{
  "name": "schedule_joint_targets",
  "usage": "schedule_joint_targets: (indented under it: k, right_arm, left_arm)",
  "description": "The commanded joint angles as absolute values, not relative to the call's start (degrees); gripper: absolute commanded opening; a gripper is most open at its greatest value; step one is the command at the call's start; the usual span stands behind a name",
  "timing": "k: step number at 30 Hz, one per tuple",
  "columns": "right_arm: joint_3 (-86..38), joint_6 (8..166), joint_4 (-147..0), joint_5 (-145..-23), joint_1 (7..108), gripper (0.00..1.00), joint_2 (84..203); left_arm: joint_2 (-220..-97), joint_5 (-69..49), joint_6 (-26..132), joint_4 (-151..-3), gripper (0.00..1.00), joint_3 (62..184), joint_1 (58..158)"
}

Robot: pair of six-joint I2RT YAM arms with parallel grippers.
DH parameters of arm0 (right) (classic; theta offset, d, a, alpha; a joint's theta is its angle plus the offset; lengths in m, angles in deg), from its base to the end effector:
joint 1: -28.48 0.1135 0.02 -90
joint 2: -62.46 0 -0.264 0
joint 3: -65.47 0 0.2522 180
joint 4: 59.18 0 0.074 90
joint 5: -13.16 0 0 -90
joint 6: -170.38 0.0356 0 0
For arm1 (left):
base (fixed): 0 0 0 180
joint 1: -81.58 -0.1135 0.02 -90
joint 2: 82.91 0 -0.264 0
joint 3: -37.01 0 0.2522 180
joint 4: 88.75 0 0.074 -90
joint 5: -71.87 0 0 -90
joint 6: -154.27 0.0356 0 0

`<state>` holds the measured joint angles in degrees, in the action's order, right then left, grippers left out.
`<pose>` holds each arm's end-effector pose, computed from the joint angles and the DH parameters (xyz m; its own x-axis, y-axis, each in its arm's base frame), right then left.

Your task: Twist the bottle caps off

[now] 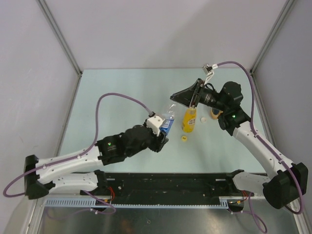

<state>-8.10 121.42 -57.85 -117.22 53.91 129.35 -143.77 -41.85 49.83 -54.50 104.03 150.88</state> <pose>0.2312 0.1355 0.3997 -0.5003 0.3160 -0.8062 -0.7663 0.2718 0.5821 0.0969 -0.2159 0.3210 -0.3435 0.2631 -0.9016 0.6664 0.7447 -0.0366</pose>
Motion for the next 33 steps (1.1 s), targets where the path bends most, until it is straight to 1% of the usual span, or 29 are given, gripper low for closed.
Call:
schedule_joint_targets:
  k: [1,5,10,16,17,21,26,28,29,30,33]
  right_arm:
    - [-7.6,126.3,-43.6,-126.0,52.1,0.00,126.4]
    - [-6.5,127.7,-38.2,-130.8,52.0,0.00,126.9]
    - [-5.9,131.5,-29.3,-136.7,52.0,0.00,128.5]
    - [-4.4,138.8,-13.4,-142.7,52.1,0.00,129.5]
    - [-4.2,140.2,-10.6,-143.4,52.1,0.00,129.7]
    - [-3.4,144.2,-2.6,-144.6,52.1,0.00,130.3]
    - [-3.2,145.9,-0.5,-144.2,52.1,0.00,130.9]
    - [-3.2,146.2,0.3,-144.1,52.1,0.03,130.8]
    - [-3.2,146.4,1.0,-144.0,52.1,0.07,130.7]
    - [-3.1,146.5,1.5,-144.0,52.1,0.12,130.6]
    - [-3.1,146.6,2.5,-143.9,52.1,0.32,130.2]
  left_arm:
    - [-137.1,-18.0,48.8,-67.6,0.05,97.5,143.8]
    - [-135.4,-3.6,47.8,-72.0,0.05,94.3,140.5]
    - [-135.2,10.1,46.6,-79.4,0.06,91.8,139.2]
    - [-135.4,26.7,43.2,-91.6,0.07,90.1,138.5]
    - [-135.5,28.7,42.7,-92.9,0.07,90.2,138.5]
    - [-135.3,32.9,41.8,-95.7,0.14,90.7,138.4]
    - [-135.5,32.0,41.4,-96.1,0.14,90.4,138.0]
    - [-135.8,31.3,41.2,-96.1,0.14,90.0,137.8]
    - [-135.9,31.0,41.2,-96.0,0.14,89.8,137.7]
    - [-136.0,30.9,41.1,-96.1,0.14,89.6,137.6]
    - [-136.5,30.5,41.1,-96.0,0.14,89.3,137.5]
